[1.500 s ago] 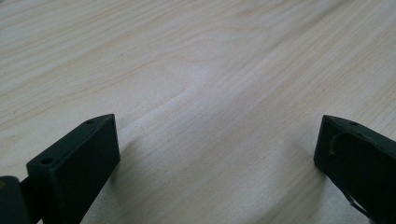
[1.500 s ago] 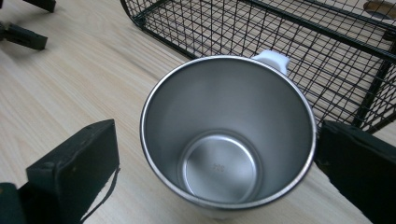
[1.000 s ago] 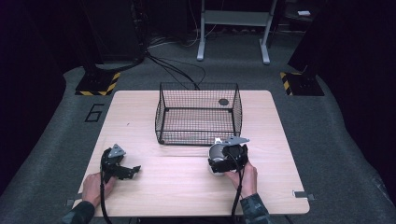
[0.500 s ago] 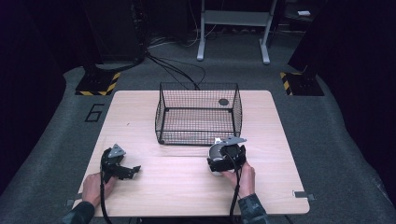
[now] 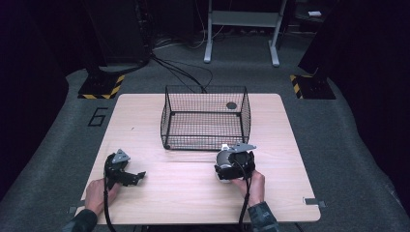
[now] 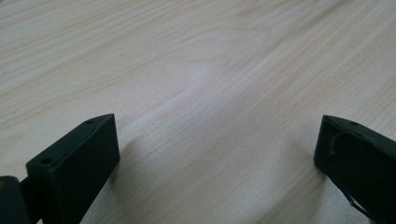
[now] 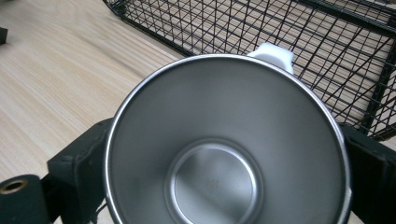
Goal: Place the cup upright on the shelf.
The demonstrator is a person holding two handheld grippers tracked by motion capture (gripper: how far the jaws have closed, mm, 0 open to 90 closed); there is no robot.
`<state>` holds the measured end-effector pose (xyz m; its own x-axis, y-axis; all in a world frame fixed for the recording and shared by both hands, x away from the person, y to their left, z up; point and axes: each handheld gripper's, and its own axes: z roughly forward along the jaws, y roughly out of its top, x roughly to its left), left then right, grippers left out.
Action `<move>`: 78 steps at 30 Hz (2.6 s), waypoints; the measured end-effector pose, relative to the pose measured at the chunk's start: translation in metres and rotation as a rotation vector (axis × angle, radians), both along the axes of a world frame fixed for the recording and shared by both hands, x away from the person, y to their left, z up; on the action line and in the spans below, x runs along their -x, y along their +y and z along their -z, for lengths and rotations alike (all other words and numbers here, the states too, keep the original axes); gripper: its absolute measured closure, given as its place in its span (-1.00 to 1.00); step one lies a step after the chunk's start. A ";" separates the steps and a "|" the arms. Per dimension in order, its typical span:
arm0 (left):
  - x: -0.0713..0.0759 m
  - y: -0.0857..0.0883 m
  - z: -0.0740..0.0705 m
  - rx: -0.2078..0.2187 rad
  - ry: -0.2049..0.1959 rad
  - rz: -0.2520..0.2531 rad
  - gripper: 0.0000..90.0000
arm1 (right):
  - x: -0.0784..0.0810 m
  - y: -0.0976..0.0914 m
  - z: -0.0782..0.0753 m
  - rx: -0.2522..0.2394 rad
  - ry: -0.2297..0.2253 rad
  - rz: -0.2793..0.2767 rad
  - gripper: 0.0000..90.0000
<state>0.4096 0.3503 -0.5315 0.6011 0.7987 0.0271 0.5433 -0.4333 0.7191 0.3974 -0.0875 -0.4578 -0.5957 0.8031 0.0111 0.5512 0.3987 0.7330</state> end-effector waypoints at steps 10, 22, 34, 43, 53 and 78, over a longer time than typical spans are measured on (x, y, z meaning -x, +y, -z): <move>0.000 0.000 0.000 0.000 0.000 0.000 -1.00 | 0.002 -0.010 -0.009 -0.034 0.001 -0.023 -0.88; 0.000 0.000 0.000 0.000 0.000 0.000 -1.00 | 0.002 -0.017 -0.023 -0.043 0.000 -0.055 -0.88; 0.000 0.000 0.000 0.001 0.001 0.000 -1.00 | 0.003 -0.019 -0.043 -0.051 -0.017 -0.105 -0.88; 0.000 0.000 0.000 -0.001 0.005 0.001 -1.00 | 0.004 -0.024 -0.058 -0.063 -0.029 -0.126 -0.88; 0.000 0.000 -0.001 -0.002 0.006 0.004 -1.00 | -0.001 -0.023 -0.078 -0.074 -0.043 -0.154 -0.88; 0.000 0.000 -0.001 -0.002 0.005 0.003 -1.00 | -0.022 -0.012 -0.125 -0.093 -0.087 -0.220 -0.88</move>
